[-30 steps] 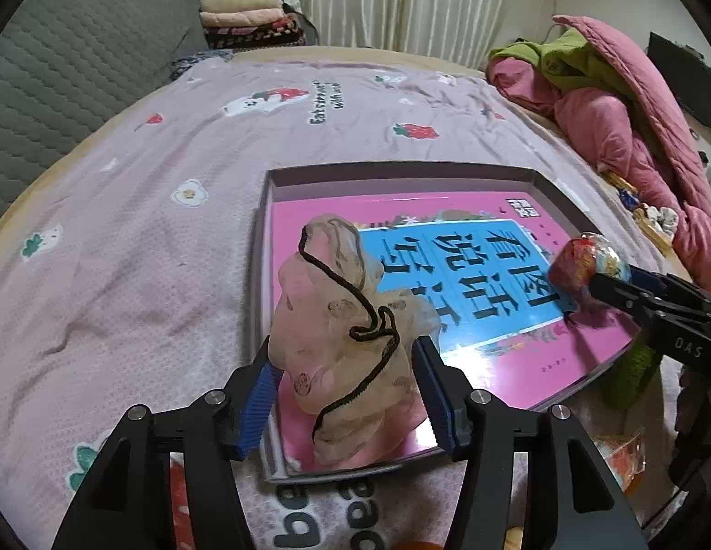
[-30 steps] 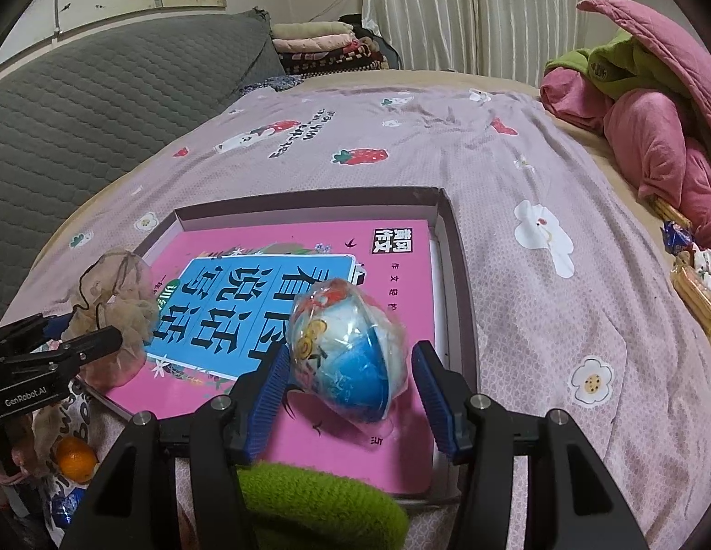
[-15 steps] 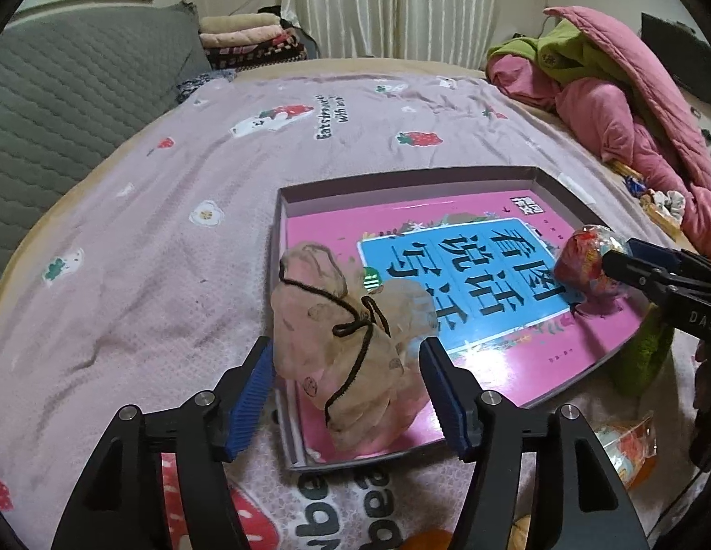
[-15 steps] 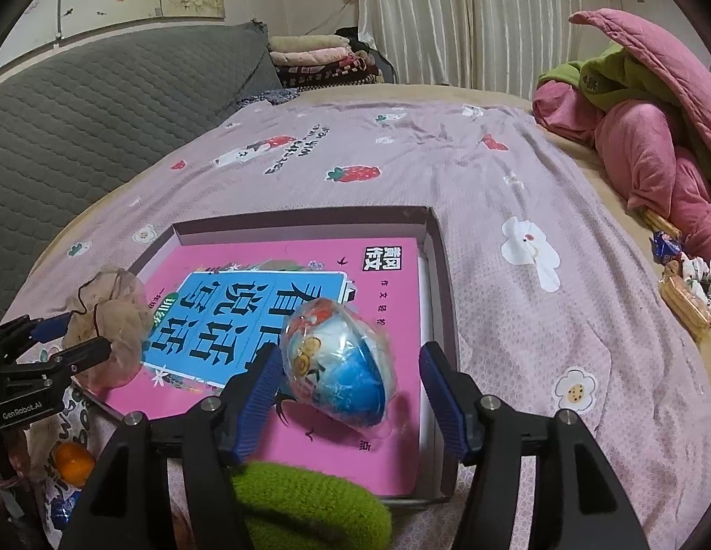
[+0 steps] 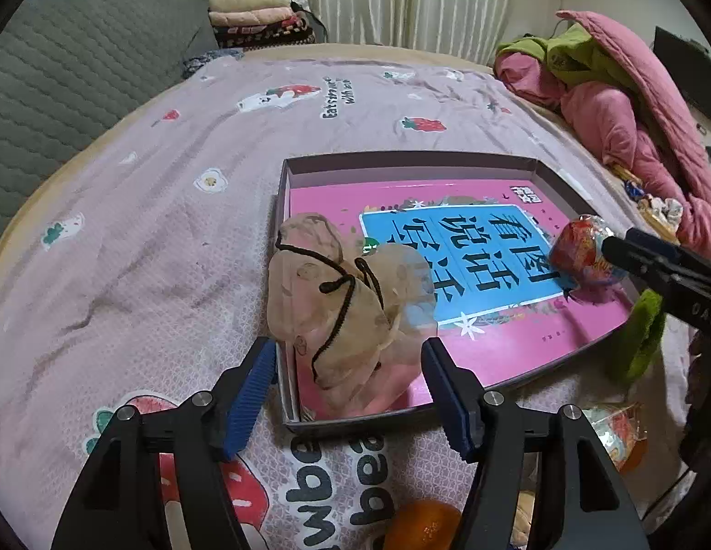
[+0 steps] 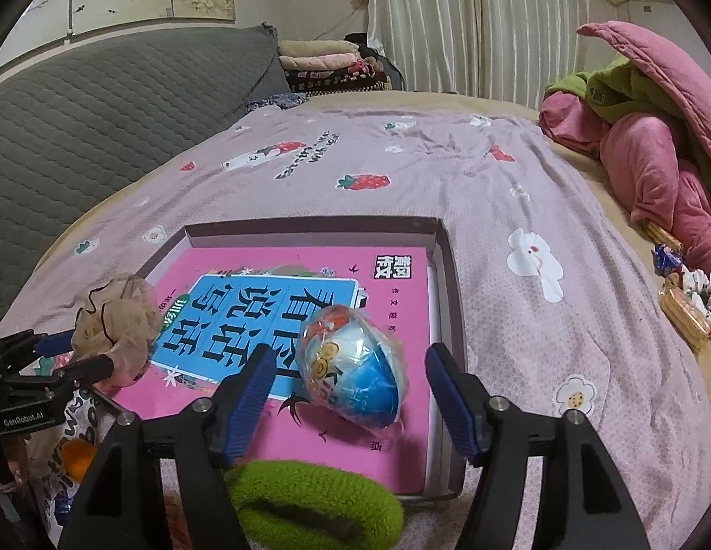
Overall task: Organize objects
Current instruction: 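Lower the pouch onto the book and open left gripper while right lowers the egg beside it, then open right gripper and withdraw both grippers from the book tray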
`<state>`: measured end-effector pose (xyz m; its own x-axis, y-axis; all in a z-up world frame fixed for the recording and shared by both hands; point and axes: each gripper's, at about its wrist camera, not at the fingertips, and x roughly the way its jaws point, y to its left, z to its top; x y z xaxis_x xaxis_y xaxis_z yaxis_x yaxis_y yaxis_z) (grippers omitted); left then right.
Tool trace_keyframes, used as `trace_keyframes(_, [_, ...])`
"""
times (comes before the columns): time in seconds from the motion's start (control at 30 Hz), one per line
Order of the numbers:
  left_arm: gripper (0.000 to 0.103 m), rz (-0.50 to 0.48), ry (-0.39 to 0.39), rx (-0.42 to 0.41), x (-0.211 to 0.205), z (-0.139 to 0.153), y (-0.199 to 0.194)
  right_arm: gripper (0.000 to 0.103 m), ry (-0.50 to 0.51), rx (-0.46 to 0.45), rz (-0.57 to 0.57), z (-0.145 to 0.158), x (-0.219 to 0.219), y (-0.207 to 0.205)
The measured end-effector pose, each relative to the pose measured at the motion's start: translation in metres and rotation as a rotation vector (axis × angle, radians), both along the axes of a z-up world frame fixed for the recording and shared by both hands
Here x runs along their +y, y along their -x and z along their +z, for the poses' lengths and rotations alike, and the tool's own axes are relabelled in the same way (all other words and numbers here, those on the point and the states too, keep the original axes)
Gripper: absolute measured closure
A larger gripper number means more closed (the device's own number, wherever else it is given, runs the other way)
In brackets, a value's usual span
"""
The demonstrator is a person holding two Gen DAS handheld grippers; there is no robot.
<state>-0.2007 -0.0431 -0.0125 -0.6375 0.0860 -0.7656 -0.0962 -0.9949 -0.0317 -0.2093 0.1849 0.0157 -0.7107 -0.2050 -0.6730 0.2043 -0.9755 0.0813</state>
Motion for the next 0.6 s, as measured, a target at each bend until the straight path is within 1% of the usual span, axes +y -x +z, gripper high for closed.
trace_keyframes(0.17, [0.035,0.017,0.000,0.005,0.001,0.001,-0.003,0.031,0.001,0.013,0.002,0.003,0.000,-0.003])
trace_keyframes(0.3, [0.035,0.027,-0.007,0.012,0.000,0.004,-0.005,0.031,0.007,0.015,0.006,0.005,0.000,-0.003])
trace_keyframes(0.47, [0.035,0.032,0.013,0.025,0.005,0.006,-0.007,0.031,0.016,0.025,0.006,0.009,0.001,-0.004])
trace_keyframes(0.53, [0.035,0.031,0.007,0.028,0.005,0.008,-0.009,0.031,0.020,0.027,0.005,0.010,0.002,-0.004])
trace_keyframes(0.6, [0.035,0.016,-0.026,0.027,0.005,0.010,-0.011,0.031,0.025,0.030,0.004,0.011,0.003,-0.005])
